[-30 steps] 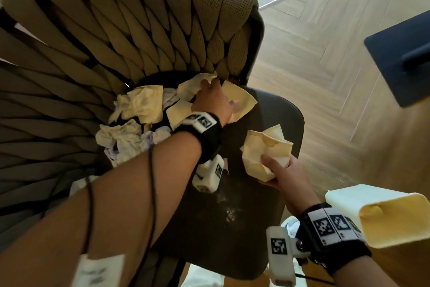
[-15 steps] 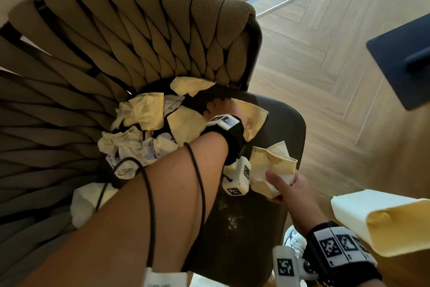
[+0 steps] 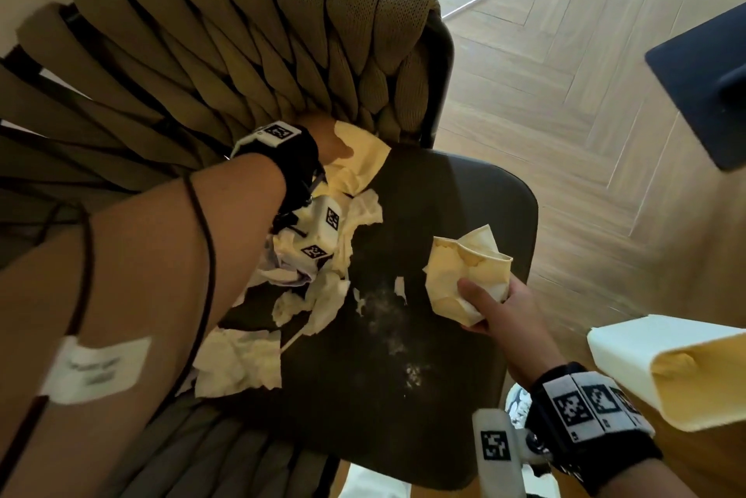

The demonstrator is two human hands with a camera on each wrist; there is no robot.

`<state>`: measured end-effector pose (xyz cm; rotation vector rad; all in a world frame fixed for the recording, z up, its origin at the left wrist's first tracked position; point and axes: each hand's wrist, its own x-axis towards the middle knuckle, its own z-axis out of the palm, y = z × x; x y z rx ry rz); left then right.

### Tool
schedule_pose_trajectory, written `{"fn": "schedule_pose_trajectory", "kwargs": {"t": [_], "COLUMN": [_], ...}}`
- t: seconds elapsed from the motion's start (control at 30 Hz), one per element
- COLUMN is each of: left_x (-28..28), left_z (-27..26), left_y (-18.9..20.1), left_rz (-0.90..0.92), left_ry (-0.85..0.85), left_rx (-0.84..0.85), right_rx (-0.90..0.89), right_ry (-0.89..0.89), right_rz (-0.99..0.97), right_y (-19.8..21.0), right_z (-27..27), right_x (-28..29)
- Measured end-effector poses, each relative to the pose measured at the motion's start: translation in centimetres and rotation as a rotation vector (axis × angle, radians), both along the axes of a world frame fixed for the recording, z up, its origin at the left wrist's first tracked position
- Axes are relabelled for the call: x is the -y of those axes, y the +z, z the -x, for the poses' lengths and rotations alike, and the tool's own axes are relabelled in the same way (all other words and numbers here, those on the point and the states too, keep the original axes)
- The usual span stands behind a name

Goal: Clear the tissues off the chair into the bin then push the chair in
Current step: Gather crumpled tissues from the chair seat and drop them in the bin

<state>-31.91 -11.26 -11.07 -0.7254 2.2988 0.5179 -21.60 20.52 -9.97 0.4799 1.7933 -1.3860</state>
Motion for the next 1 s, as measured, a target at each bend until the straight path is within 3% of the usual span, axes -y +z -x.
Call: {"fn": "schedule_pose_trajectory", "kwargs": {"t": [0.13,0.27,0.4,0.5,0.67,0.83,1.0], "left_x": [-0.2,-3.2,-6.3,-7.5,-7.7,-8.6,-9.6], "left_z": [-1.3,-4.1,-6.4,-7.6,-8.9,-12.7,-19.7], "left_y": [2.7,6.4,4.9,2.8,3.3,7.5,4.6], "left_rz": [-0.103,-0.168,-0.088,-0.029,-0.139,-0.337,-0.101], "left_ry": [-0.140,-0.443,-0.782,-0.896,-0.731,-0.371,-0.341], "left_rx": [-0.140,0.030,0.206,0.182,0.053,-0.142,0.000], "right_rx": [0.011,0.023,0.028,0.028,0.042,0.050,0.093], "right_ry": [0.000,-0.008,-0.008,0.001,-0.040,-0.067,-0.063], "right_rz": [0.000,-0.001,-0.018,-0.022,-0.037,-0.031,-0.025], "right_y": [0.0,0.0,0.0,-0.1,-0.2,0.0,-0.4], "right_z": [-0.2,-0.5,-1.2,-1.7,-2.4,-3.4,-4.6], "right_x": [0.0,-0.5,-0.9,-1.3,-2.0,-3.0,-3.8]}}
